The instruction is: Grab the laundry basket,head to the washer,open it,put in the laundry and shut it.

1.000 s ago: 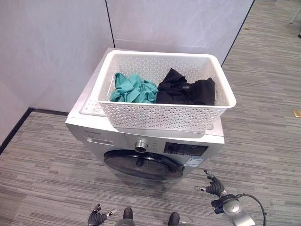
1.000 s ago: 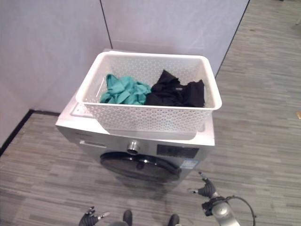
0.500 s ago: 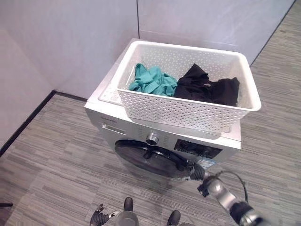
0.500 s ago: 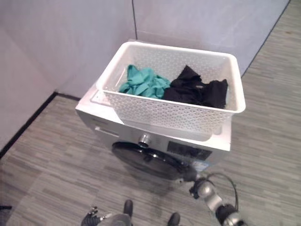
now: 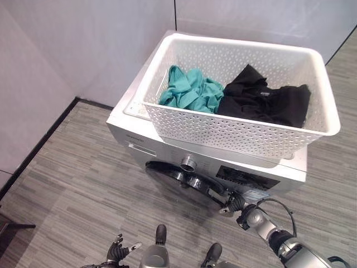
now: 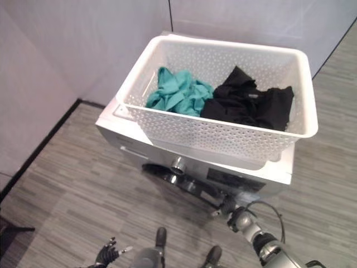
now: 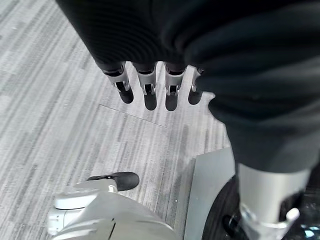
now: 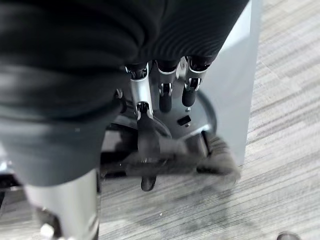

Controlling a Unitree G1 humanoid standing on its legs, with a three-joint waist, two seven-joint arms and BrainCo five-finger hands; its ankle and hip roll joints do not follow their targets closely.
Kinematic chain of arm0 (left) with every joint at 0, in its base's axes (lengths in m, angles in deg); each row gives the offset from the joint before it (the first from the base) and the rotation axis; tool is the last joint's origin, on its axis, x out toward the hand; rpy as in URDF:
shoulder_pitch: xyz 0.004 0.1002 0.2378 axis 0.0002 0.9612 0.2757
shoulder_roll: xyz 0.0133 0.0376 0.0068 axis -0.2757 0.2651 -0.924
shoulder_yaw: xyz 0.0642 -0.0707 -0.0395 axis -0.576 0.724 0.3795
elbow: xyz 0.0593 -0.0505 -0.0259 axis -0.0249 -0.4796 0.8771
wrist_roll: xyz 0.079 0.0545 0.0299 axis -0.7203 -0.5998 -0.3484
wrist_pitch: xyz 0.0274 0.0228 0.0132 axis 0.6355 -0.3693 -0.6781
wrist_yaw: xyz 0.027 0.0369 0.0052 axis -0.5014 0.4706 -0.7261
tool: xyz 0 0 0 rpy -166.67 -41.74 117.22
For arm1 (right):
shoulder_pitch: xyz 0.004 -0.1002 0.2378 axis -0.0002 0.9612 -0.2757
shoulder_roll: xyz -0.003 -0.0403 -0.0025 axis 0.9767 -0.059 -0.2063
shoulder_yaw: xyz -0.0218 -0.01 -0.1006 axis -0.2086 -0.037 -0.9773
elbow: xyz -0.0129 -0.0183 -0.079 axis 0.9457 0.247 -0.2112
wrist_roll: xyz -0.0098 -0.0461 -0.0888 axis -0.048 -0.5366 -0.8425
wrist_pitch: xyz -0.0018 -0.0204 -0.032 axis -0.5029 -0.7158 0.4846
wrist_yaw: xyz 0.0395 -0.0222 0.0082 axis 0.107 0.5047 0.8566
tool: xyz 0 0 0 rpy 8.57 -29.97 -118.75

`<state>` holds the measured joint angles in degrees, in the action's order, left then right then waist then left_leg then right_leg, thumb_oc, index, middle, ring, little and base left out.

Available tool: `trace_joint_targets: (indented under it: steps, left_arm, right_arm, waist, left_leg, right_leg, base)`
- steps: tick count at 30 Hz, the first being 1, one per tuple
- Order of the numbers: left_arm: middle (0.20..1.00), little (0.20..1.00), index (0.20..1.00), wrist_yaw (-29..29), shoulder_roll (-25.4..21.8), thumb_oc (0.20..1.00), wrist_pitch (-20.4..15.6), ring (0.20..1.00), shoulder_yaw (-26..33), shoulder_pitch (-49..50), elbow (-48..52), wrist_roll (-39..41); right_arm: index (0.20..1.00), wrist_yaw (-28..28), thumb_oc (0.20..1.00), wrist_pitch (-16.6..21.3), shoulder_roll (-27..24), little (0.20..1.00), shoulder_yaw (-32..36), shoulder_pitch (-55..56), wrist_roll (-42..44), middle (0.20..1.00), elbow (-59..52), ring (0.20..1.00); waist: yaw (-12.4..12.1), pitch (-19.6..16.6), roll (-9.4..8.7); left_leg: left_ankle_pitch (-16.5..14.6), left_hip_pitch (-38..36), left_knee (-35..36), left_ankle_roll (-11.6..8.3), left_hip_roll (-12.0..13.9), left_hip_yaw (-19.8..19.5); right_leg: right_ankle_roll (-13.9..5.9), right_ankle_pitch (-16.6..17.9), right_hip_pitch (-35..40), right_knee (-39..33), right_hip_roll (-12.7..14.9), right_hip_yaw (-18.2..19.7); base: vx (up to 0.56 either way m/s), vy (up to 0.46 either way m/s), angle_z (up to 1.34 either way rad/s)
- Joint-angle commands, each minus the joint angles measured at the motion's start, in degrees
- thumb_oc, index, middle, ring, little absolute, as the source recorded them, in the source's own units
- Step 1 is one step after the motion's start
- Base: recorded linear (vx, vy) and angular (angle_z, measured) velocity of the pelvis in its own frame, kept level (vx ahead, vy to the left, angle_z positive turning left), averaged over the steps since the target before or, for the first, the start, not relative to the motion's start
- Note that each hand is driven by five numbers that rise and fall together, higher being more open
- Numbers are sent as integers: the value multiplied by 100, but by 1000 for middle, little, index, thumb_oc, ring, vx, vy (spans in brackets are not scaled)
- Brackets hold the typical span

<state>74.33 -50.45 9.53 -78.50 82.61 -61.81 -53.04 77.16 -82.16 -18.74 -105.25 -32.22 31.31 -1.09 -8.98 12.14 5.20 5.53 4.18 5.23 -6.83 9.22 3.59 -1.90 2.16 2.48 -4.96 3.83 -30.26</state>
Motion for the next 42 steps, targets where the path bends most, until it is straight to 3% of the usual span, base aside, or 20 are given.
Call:
trace_joint_targets:
  steps: [1, 4, 7, 10, 12, 14, 24, 27, 28, 29, 30, 33, 36, 41, 42]
  left_arm:
    - [1000, 1000, 1000, 185, -134, 1000, -226, 1000, -663, -401, -269, 128]
    - [1000, 1000, 1000, 265, -111, 1000, -258, 1000, -697, -438, -159, 218]
    - [1000, 1000, 1000, 484, -76, 1000, -377, 1000, -779, -523, 172, 464]
    - [1000, 1000, 1000, 560, -73, 1000, -439, 1000, -839, -508, 391, 573]
    - [1000, 1000, 1000, 654, -59, 1000, -526, 1000, -887, -604, 632, 764]
    - [1000, 1000, 1000, 578, -54, 1000, -578, 1000, -949, -495, 863, 831]
    - [1000, 1000, 1000, 576, -144, 1000, -577, 1000, -738, -288, 1043, 899]
    - [1000, 1000, 1000, 551, -328, 1000, -666, 1000, -624, -284, 1685, 955]
    - [1000, 1000, 1000, 170, -841, 1000, -676, 1000, -479, -103, 3185, 1067]
    - [1000, 1000, 1000, -2, -1066, 1000, -613, 1000, -387, -32, 3874, 1116]
    - [1000, 1000, 1000, -275, -1476, 1000, -393, 1000, -185, 48, 5107, 1041]
    - [1000, 1000, 1000, -741, -1873, 1000, -277, 1000, -24, -15, 6218, 1066]
    - [1000, 1000, 1000, -1523, -2270, 1000, -165, 1000, -162, -531, 7536, 2301]
    - [1000, 1000, 1000, -1756, -2062, 1000, -171, 1000, -774, -1182, 7998, 3144]
    - [1000, 1000, 1000, -1794, -1791, 1000, -71, 1000, -1197, -1448, 7923, 3407]
  right_arm:
    - [1000, -29, 1000, 168, 640, 1000, -86, -496, 488, 1000, 140, 1000]
    - [1000, -33, 1000, 192, 945, 1000, -237, -538, 608, 1000, 156, 1000]
    - [1000, -33, 1000, 278, 1597, 1000, -695, -747, 832, 1000, 236, 1000]
    - [1000, -11, 1000, 321, 1863, 1000, -939, -857, 873, 1000, 318, 1000]
    - [1000, 55, 1000, 344, 2051, 1000, -1112, -897, 1068, 1000, 300, 1000]
    - [1000, 117, 1000, 350, 2146, 1000, -1344, -886, 1178, 1000, 316, 1000]
    - [1000, 348, 1000, 350, 2247, 1000, -1386, -575, 1491, 1000, 251, 1000]
    - [1000, 400, 1000, 362, 2223, 1000, -1403, -498, 1493, 1000, 148, 1000]
    - [1000, 541, 1000, 339, 2050, 1000, -1358, -364, 1409, 1000, -91, 1000]
    - [1000, 581, 1000, 314, 1982, 1000, -1279, -282, 1387, 1000, -102, 1000]
    - [1000, 635, 1000, 206, 1902, 1000, -1088, -136, 1281, 1000, -16, 1000]
    - [1000, 594, 1000, 129, 1843, 1000, -795, -64, 1133, 1000, 390, 1000]
    - [1000, 715, 1000, 46, 1584, 1000, -450, 130, 839, 1000, 811, 1000]
    - [1000, 759, 1000, 29, 1421, 1000, -438, 272, 463, 1000, 1056, 1000]
    - [1000, 761, 1000, 16, 1384, 1000, -365, 342, 454, 1000, 1170, 1000]
  waist:
    - [-221, 5, 62]
    - [-244, 34, 101]
    - [-362, 142, 204]
    - [-453, 164, 243]
    - [-511, 255, 250]
    - [-449, 210, 171]
    - [-480, -31, 156]
    - [-478, -77, 152]
    - [-431, -131, 190]
    - [-409, -146, 209]
    - [-388, -173, 254]
    - [-362, -191, 330]
    - [-251, -292, 406]
    - [-128, -363, 383]
    - [-38, -375, 351]
  left_leg:
    - [47, 221, -40, -136, 367, 49]
    - [72, 257, -24, -153, 393, 81]
    - [234, 348, -23, -257, 554, 113]
    - [471, 506, -23, -308, 650, 87]
    - [890, 743, -23, -518, 674, -191]
    - [353, 424, -23, -407, 693, 80]
    - [280, -142, -44, -286, 747, 446]
    - [211, -288, -79, -288, 757, 612]
    - [138, -403, -69, -287, 720, 707]
    - [107, -433, -73, -279, 698, 728]
    - [48, -469, -85, -262, 650, 749]
    - [-18, -486, -112, -249, 599, 759]
    - [-126, -591, -102, -204, 465, 784]
    - [-245, -698, -40, -145, 317, 818]
    - [-284, -725, -24, -117, 254, 835]
  right_leg:
    - [-314, -637, -25, -4, 516, 567]
    - [-303, -640, -87, -4, 499, 597]
    - [-253, -672, -244, -4, 376, 725]
    - [-215, -653, -398, -4, 299, 720]
    - [-171, -702, -507, -4, 250, 624]
    - [-195, -810, -476, -4, 259, 570]
    - [-177, -688, -81, -4, 197, 652]
    - [-217, -662, 65, -4, 264, 642]
    - [-266, -626, 161, -4, 329, 618]
    - [-286, -611, 193, -4, 356, 604]
    - [-317, -599, 245, -4, 403, 586]
    - [-360, -592, 269, -4, 461, 561]
    - [-432, -553, 337, -4, 569, 533]
    - [-510, -512, 401, -4, 698, 518]
    - [-527, -495, 422, -4, 750, 501]
  base:
    - [0, 0, 0]
    - [-7, -6, -2]
    - [-122, -63, -11]
    - [-125, -62, -29]
    - [-164, -129, -17]
    - [-74, -112, 6]
    - [36, 30, 13]
    - [81, 69, -10]
    - [110, 95, -11]
    - [157, 139, -6]
    - [89, 88, 8]
    - [40, 54, 4]
    - [89, 85, -2]
    - [72, 62, -7]
    - [55, 37, -5]
